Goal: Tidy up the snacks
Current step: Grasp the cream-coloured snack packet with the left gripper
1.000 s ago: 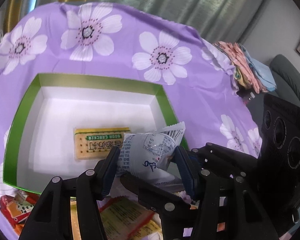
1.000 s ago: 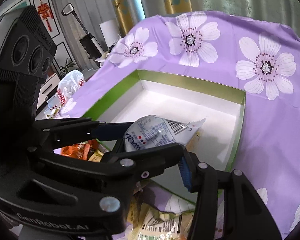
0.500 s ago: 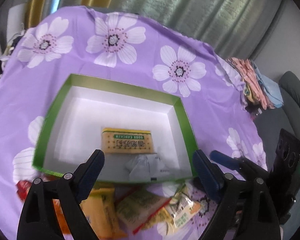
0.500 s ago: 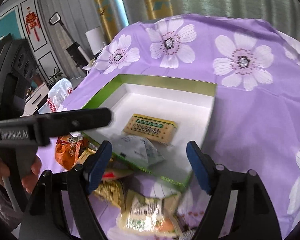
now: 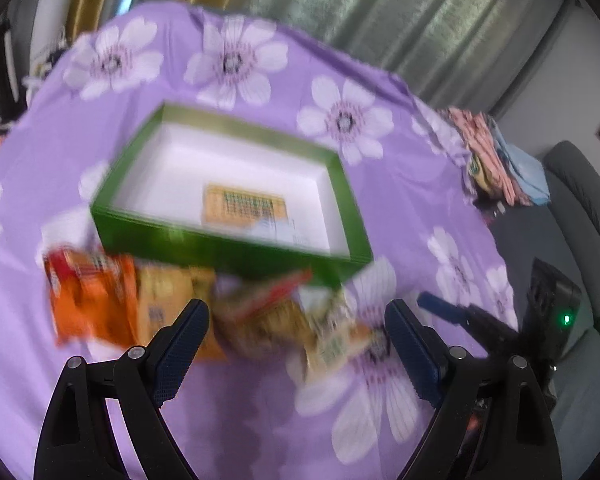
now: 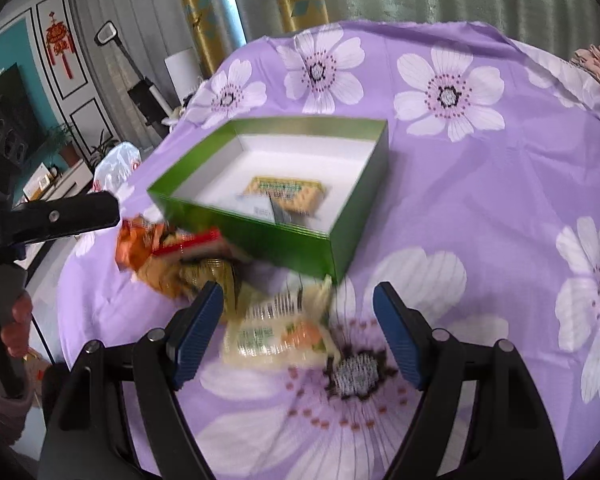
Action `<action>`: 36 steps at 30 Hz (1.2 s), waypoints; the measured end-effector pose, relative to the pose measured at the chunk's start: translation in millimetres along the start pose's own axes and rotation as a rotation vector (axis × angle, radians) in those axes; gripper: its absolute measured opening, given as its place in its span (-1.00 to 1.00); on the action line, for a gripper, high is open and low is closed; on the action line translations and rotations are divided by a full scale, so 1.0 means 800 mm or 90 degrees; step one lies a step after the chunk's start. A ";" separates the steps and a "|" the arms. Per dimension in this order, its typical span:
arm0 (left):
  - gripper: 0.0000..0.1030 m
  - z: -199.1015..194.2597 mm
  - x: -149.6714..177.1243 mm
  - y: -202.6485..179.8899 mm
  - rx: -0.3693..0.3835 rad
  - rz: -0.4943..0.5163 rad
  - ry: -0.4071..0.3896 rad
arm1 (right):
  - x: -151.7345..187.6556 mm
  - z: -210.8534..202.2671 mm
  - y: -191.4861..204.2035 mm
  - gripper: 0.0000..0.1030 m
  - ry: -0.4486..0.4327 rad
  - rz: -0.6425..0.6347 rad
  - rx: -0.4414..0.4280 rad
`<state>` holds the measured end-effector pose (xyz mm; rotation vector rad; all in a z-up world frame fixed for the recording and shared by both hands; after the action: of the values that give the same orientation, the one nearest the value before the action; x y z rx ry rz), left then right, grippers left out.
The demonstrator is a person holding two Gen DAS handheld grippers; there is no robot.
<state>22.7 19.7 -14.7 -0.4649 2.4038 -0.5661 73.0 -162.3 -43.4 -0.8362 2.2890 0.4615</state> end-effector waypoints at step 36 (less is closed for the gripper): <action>0.16 0.129 0.050 -0.006 0.026 -0.112 0.125 | 0.029 0.079 0.004 0.09 0.081 -0.077 -0.105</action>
<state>59.8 -31.6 -105.9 -0.6328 2.5469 -0.7673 86.0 -138.0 -104.8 -1.1080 2.3214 0.5623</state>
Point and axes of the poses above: each gripper's, at about its wrist camera, not at the fingertips, and z roughly the way its jaws point, y to its left, x to its underside, the point moved 1 cm from there along z, roughly the way its jaws point, and after that the axes turned 7 degrees about -z, right-handed, at the moved point
